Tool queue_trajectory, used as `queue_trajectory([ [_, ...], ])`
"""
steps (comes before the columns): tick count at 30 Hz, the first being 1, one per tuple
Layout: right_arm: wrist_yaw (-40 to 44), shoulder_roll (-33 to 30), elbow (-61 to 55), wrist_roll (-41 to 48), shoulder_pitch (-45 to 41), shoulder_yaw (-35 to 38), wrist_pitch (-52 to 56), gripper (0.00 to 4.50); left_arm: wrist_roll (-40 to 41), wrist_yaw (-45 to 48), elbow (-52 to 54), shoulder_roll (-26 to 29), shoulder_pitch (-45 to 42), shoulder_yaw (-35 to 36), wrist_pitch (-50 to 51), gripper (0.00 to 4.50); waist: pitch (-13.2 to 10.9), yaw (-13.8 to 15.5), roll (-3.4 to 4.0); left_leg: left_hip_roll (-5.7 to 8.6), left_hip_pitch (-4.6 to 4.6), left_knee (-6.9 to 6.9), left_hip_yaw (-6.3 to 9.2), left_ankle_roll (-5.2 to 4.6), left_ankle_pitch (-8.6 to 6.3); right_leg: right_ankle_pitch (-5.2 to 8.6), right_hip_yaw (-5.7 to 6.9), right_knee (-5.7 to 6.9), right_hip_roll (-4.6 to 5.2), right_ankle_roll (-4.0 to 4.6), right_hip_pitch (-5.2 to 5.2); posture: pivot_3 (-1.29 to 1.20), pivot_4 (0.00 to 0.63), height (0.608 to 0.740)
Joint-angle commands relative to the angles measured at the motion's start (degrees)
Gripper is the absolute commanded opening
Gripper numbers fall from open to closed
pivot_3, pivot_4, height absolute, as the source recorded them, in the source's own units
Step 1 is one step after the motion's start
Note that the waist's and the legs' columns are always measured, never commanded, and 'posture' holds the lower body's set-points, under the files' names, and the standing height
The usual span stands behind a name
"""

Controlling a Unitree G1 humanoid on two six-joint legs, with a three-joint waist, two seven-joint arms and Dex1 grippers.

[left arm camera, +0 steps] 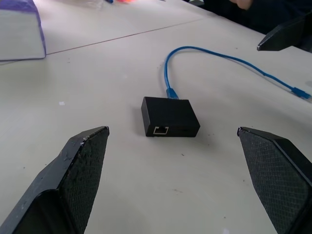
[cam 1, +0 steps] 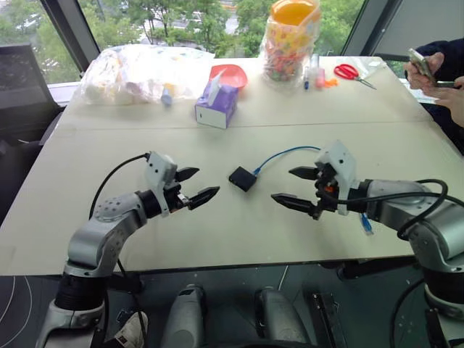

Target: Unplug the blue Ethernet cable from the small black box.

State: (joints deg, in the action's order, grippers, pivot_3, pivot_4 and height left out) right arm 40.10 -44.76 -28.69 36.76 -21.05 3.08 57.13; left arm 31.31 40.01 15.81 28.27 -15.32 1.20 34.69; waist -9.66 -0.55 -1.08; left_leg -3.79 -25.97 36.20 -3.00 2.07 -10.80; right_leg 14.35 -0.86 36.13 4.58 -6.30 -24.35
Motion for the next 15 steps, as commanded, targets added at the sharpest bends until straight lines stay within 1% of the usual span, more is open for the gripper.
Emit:
queue_trajectory([
  [1,1.46,-1.82,-0.97,0.56,-1.82,0.46,-0.25,4.50,1.19,1.49,0.47,0.66,-1.24,1.01,0.01,4.43,0.00,-0.06,0.00,0.00,0.00,0.00,-0.01,0.00,0.00,0.00,0.00,0.00,0.00,0.00,0.00,0.00,0.150,0.735],
  [4,2.13,-2.68,-1.04,0.55,-2.21,0.30,-0.27,4.50,2.06,1.02,0.13,0.02,-2.40,1.65,0.53,4.43,0.00,-0.05,0.00,0.00,0.00,0.00,0.00,0.00,0.00,0.00,0.00,0.00,0.00,0.00,0.00,0.00,0.150,0.735],
  [11,3.95,-4.61,-0.19,-0.28,-3.36,-0.50,-0.82,4.50,2.56,2.48,0.84,1.51,-2.25,1.24,1.04,4.43,0.00,-0.06,0.00,0.00,0.00,0.00,-0.01,0.00,0.00,0.00,-0.01,0.00,0.00,0.00,0.00,0.00,0.150,0.735],
  [15,6.86,-6.72,1.55,-2.11,-4.72,-2.56,-2.93,4.50,2.34,2.57,0.44,1.53,-2.44,1.14,0.81,4.43,0.00,-0.01,0.00,0.00,0.00,0.01,-0.01,0.00,0.00,0.00,-0.01,-0.01,0.01,0.00,0.00,0.00,0.150,0.735],
])
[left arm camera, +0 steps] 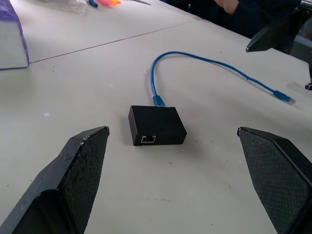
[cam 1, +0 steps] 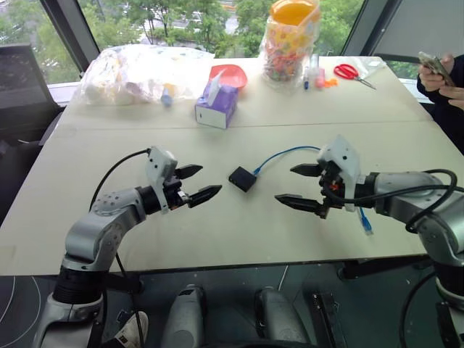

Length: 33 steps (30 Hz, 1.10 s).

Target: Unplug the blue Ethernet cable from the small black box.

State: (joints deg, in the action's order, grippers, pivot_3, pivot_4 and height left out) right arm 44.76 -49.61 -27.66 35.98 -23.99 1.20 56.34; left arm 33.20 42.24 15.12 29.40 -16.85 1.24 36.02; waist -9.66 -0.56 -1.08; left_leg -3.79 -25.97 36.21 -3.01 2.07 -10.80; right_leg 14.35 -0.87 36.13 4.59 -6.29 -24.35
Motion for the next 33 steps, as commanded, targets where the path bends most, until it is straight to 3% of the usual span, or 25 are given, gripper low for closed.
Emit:
queue_trajectory([
  [1,2.92,-2.41,1.27,-1.89,-2.34,-1.38,-2.61,4.50,0.42,0.37,1.23,0.41,-0.81,1.07,-0.53,4.43,0.00,-0.02,0.00,0.00,0.00,0.00,0.00,0.00,0.00,0.00,0.00,0.00,0.00,0.00,0.00,0.00,0.150,0.735],
  [7,11.85,-4.82,11.68,-11.21,-10.93,-12.36,-10.81,4.50,-0.21,0.33,1.06,-0.04,-0.39,0.39,-1.15,4.43,0.00,-0.22,0.00,0.00,0.02,0.00,-0.01,0.00,0.00,0.00,0.00,0.00,0.00,0.00,-0.01,0.00,0.150,0.735],
  [10,18.40,-3.26,22.02,-19.00,-19.41,-20.14,-18.57,4.50,-0.49,0.15,1.29,-0.13,-0.08,0.24,-1.43,4.43,-0.01,-0.35,0.02,0.00,0.03,-0.02,-0.03,0.00,0.00,0.00,0.00,0.01,0.00,0.00,-0.04,0.00,0.150,0.735],
  [14,25.71,1.87,37.48,-26.32,-29.50,-26.59,-28.12,4.50,-0.84,-0.53,1.83,-0.24,0.37,0.32,-1.77,4.43,-0.01,-0.30,0.02,0.00,0.03,-0.04,-0.05,0.00,0.00,-0.01,-0.01,0.03,-0.02,-0.01,-0.07,0.00,0.150,0.735],
  [18,30.82,11.11,61.44,-37.83,-41.74,-34.54,-44.75,4.50,-0.13,-2.10,4.97,-0.07,2.57,1.48,-0.96,4.43,-0.03,-0.59,0.05,-0.01,0.03,-0.06,-0.12,0.00,0.00,-0.02,-0.02,0.07,-0.03,-0.04,-0.10,0.00,0.150,0.735],
  [26,29.99,24.62,88.02,-50.98,-52.18,-39.40,-64.29,4.50,0.62,-6.00,9.68,-0.36,6.33,3.22,0.01,4.43,-0.04,-0.16,0.07,0.00,-0.02,-0.11,-0.10,0.01,0.00,-0.12,0.01,0.11,-0.03,-0.23,-0.10,0.00,0.150,0.735],
  [33,26.04,31.13,99.03,-60.01,-55.21,-41.10,-71.88,4.50,0.87,-8.53,11.94,-0.40,8.02,4.43,0.30,4.43,-0.05,-0.57,0.09,-0.01,0.16,-0.14,-0.11,0.03,0.01,-0.12,0.01,0.18,-0.03,-0.20,-0.05,0.00,0.150,0.735],
])
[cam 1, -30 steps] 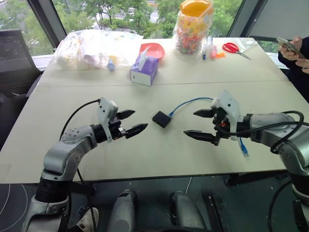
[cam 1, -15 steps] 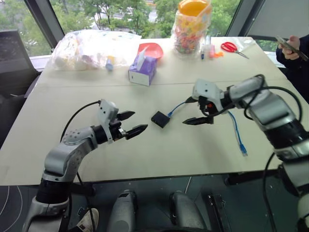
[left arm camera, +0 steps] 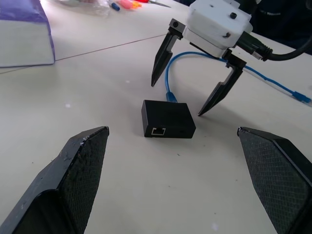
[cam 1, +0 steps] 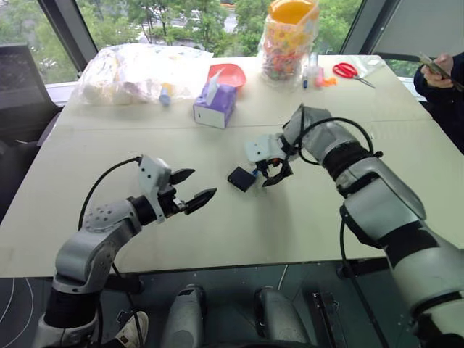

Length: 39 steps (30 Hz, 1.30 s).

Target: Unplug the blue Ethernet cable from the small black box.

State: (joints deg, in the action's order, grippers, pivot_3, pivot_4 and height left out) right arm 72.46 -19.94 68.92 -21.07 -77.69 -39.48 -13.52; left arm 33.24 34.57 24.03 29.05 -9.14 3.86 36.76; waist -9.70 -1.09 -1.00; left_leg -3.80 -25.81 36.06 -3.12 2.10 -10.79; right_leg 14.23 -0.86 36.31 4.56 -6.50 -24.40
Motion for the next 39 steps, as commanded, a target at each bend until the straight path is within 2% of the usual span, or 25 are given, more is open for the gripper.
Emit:
queue_trajectory([
  [1,-1.97,1.98,3.17,-3.72,-1.67,-0.24,-2.39,4.50,0.84,-1.08,3.28,-0.05,0.55,1.91,-0.49,4.43,0.00,-0.07,0.00,0.00,0.06,-0.01,0.00,0.00,0.00,0.01,0.00,0.02,0.00,0.01,0.03,0.00,0.150,0.735],
  [3,-2.19,2.94,4.29,-4.74,-2.02,0.39,-2.67,4.50,0.88,-1.50,3.70,-0.06,0.88,2.11,-0.45,4.43,0.00,-0.11,-0.01,-0.01,0.23,-0.03,0.00,0.02,0.00,0.08,0.00,0.03,0.00,0.15,0.16,0.00,0.150,0.735],
  [6,-2.39,4.55,5.59,-5.96,-2.50,1.05,-2.52,3.65,0.90,-2.22,4.41,-0.04,1.50,2.68,-0.39,4.50,0.01,-0.29,-0.01,-0.02,0.45,-0.05,0.00,0.02,-0.01,0.10,0.00,0.03,0.00,0.18,0.35,0.00,0.150,0.735],
  [8,-2.48,5.77,6.28,-6.87,-2.55,1.14,-2.24,2.79,0.87,-2.49,4.86,0.05,1.97,3.01,-0.47,4.50,0.04,-0.66,-0.01,-0.02,0.47,-0.04,0.00,0.06,0.01,0.10,0.00,0.04,0.00,0.18,0.36,0.00,0.150,0.735],
  [9,-2.54,6.22,6.52,-7.22,-2.50,1.25,-2.17,2.10,0.82,-2.61,4.96,0.08,2.07,3.08,-0.53,4.50,0.05,-0.98,-0.03,-0.02,0.49,-0.04,0.00,0.07,0.02,0.10,0.00,0.05,0.00,0.18,0.39,0.00,0.150,0.735],
  [13,-2.45,7.15,6.46,-7.61,-1.79,2.36,-2.63,0.06,0.85,-2.93,5.23,0.06,2.32,3.20,-0.58,4.50,0.06,-1.68,-0.03,-0.03,0.53,-0.02,0.02,0.12,0.06,0.08,0.00,0.08,0.00,0.21,0.43,0.00,0.150,0.735],
  [17,-4.13,5.34,3.50,-6.65,-0.80,4.58,-6.00,0.06,1.05,-2.80,5.30,0.09,2.23,2.91,-0.12,4.50,0.06,-1.66,-0.02,-0.03,0.53,-0.04,0.03,0.12,0.06,0.08,0.00,0.11,0.00,0.20,0.40,0.00,0.150,0.735],
  [21,-6.20,-0.45,-7.45,-3.38,3.94,8.80,-12.03,0.06,1.35,-1.79,3.47,0.08,0.92,2.61,-0.06,4.50,0.02,-1.17,0.01,-0.02,0.41,-0.04,0.02,0.13,0.06,0.08,-0.01,0.11,0.01,0.20,0.32,0.00,0.150,0.735],
  [25,-8.07,-7.52,-31.58,-0.18,15.29,14.03,-10.12,0.06,3.01,-1.14,0.25,-0.66,-2.40,2.84,0.77,4.50,0.01,-0.70,0.01,0.00,0.35,-0.07,0.03,0.13,0.06,0.06,-0.01,0.05,0.01,0.15,0.31,0.00,0.150,0.735],
  [28,-21.48,-10.61,-55.08,-5.18,28.72,20.49,-8.32,0.06,6.39,0.13,-4.59,-1.80,-8.63,3.04,3.53,4.50,0.01,0.55,-0.01,0.00,0.36,-0.11,0.06,0.13,0.06,0.01,0.01,0.05,0.00,-0.01,0.30,0.00,0.150,0.735],
  [31,-30.76,-8.14,-67.51,-10.15,35.82,23.15,-3.06,0.06,8.17,1.55,-7.94,-2.20,-12.79,2.67,5.89,4.50,0.01,0.20,-0.01,0.00,0.36,-0.11,0.04,0.16,0.07,0.02,0.00,0.08,0.00,-0.03,0.23,0.00,0.150,0.735],
  [35,-36.94,-7.68,-74.81,-17.94,40.80,22.41,1.06,0.06,12.46,3.12,-11.59,-3.11,-17.79,3.66,9.92,4.50,0.01,0.28,-0.01,0.00,0.38,-0.02,0.04,0.21,0.12,0.09,0.01,0.10,-0.01,0.10,0.26,0.00,0.150,0.735],
  [39,-38.74,-8.03,-76.91,-20.69,42.77,20.99,2.26,0.06,14.81,5.00,-13.52,-2.61,-20.73,3.84,12.26,4.50,0.02,0.46,-0.04,0.02,0.38,0.04,0.06,0.21,0.13,0.12,0.00,0.03,0.00,0.16,0.38,0.00,0.150,0.735],
])
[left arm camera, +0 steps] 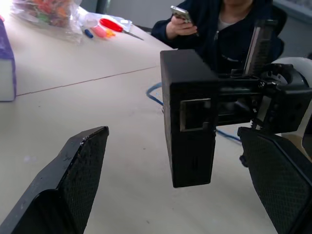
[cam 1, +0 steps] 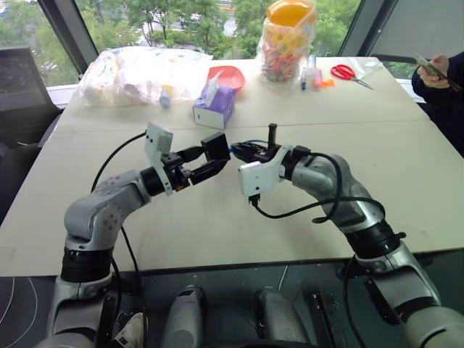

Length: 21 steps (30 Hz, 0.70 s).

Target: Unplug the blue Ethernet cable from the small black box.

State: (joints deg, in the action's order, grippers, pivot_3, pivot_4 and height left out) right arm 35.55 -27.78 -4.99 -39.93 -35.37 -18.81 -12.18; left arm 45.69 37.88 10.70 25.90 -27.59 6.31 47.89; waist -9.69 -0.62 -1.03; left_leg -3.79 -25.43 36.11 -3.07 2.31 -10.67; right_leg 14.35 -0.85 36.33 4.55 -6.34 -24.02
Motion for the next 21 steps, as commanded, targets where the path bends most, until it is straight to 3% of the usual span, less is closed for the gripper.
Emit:
queue_trajectory([
  [1,-1.86,-0.28,-3.25,-2.05,0.69,0.21,1.19,0.06,2.72,1.84,-0.58,0.65,-2.83,1.63,1.47,4.50,0.00,-0.06,-0.01,0.01,0.00,0.01,0.01,0.00,0.00,0.00,0.00,-0.02,0.00,0.00,0.03,0.00,0.150,0.735],
  [6,-1.80,-0.50,-3.38,-2.35,0.95,-0.23,1.70,0.06,3.58,2.04,-1.33,0.83,-3.64,2.53,2.13,4.50,-0.01,-0.27,-0.01,0.00,0.01,-0.04,0.03,-0.01,0.00,0.00,0.00,-0.03,0.00,0.00,0.02,0.00,0.150,0.735],
  [9,-1.82,-0.10,-2.23,-2.03,0.37,-0.34,2.22,0.00,3.11,2.64,-0.37,1.72,-2.58,1.93,2.43,3.59,-0.01,-0.25,-0.01,0.00,0.01,-0.05,0.04,-0.01,0.00,0.00,0.00,-0.03,0.00,0.00,0.01,0.00,0.150,0.735],
  [16,-1.93,0.26,-1.78,-1.69,-1.59,-0.64,1.70,0.00,1.25,3.45,0.29,2.53,-0.32,0.38,1.69,0.71,-0.02,-0.22,-0.03,0.00,0.01,-0.04,0.03,-0.01,0.00,0.00,0.00,-0.04,0.00,0.01,0.02,0.00,0.150,0.735],
  [17,-1.88,0.33,-1.86,-1.58,-1.81,-0.68,1.70,0.00,0.81,3.50,0.09,2.47,-0.15,0.14,1.42,0.45,-0.02,-0.15,-0.03,0.00,0.01,-0.04,0.04,-0.01,0.00,0.00,0.00,-0.04,0.00,0.01,0.02,0.00,0.150,0.735],
  [21,-1.22,0.11,-2.10,-0.67,-2.18,-0.45,1.66,0.00,-0.44,3.65,-0.45,2.54,-0.07,-0.42,0.71,0.43,-0.02,-0.13,-0.04,0.00,0.00,-0.04,0.04,-0.01,0.00,0.01,0.00,-0.05,0.00,0.01,0.02,0.00,0.150,0.735],
])
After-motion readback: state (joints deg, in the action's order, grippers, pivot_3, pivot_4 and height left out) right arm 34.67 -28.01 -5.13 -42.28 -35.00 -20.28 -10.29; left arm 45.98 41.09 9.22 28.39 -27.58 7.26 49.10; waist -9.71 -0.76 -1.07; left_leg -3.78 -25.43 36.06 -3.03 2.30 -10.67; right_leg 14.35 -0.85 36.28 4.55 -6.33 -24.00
